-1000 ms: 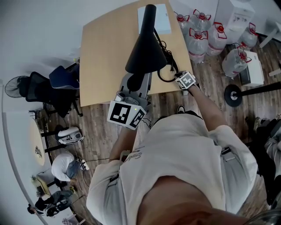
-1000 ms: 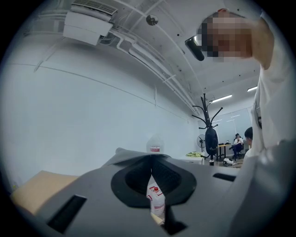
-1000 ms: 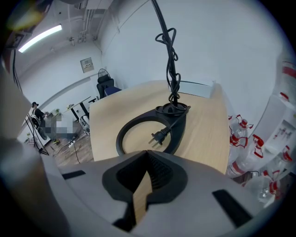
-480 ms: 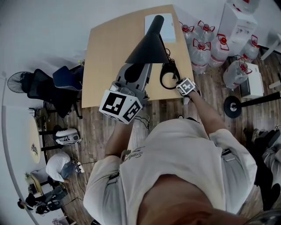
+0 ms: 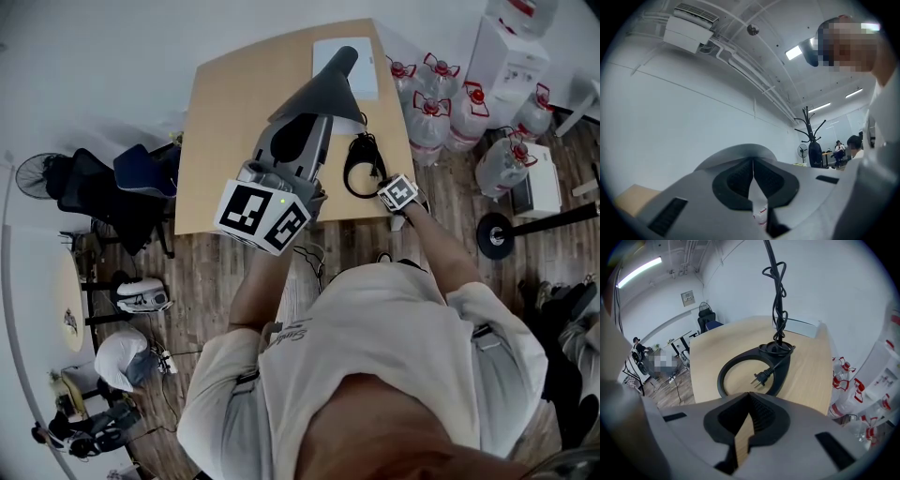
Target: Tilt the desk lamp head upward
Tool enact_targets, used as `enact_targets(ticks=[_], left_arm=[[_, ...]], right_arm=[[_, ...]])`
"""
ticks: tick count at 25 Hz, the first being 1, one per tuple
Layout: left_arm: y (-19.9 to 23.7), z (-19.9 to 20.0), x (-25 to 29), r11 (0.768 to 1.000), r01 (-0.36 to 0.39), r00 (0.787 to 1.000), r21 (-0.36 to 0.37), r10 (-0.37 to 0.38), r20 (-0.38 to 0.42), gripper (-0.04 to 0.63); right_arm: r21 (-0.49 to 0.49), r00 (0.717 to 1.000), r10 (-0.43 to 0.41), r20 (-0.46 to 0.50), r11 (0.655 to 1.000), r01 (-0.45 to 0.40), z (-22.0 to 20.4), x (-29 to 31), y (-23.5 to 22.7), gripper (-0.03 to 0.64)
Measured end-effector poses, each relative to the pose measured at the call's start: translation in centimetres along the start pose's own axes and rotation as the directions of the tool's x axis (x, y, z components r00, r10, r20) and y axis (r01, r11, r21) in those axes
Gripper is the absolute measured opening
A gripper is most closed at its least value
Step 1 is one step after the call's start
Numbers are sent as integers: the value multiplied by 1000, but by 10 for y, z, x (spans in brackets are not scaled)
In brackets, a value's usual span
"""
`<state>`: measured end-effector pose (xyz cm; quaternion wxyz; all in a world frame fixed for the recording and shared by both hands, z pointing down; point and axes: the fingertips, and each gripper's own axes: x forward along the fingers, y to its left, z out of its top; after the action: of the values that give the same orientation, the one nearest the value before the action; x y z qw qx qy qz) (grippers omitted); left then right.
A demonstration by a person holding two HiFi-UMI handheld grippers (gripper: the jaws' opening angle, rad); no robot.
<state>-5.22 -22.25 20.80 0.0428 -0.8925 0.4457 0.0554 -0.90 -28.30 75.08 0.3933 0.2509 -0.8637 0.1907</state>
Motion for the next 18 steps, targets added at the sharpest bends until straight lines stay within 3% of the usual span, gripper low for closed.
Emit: enact_targets(ticks=[8, 14, 16, 18], left_arm=[[-1, -5, -6, 999, 42, 999, 5, -42, -3, 15], [5, -25, -22, 997, 63, 997, -47, -65, -41, 15], [4, -38, -30, 995, 81, 994, -65, -86, -71, 15], [5, -50, -42, 991, 95, 989, -92, -104, -101, 15]], right_arm=[[68, 999, -31, 42, 997, 28, 3, -1, -3, -6], [75, 997, -73, 36, 995, 70, 5, 0, -5, -6], [134, 995, -98, 36, 987, 92, 4, -1, -7, -6], [254, 992, -120, 40, 961, 106, -1, -6, -5, -6]])
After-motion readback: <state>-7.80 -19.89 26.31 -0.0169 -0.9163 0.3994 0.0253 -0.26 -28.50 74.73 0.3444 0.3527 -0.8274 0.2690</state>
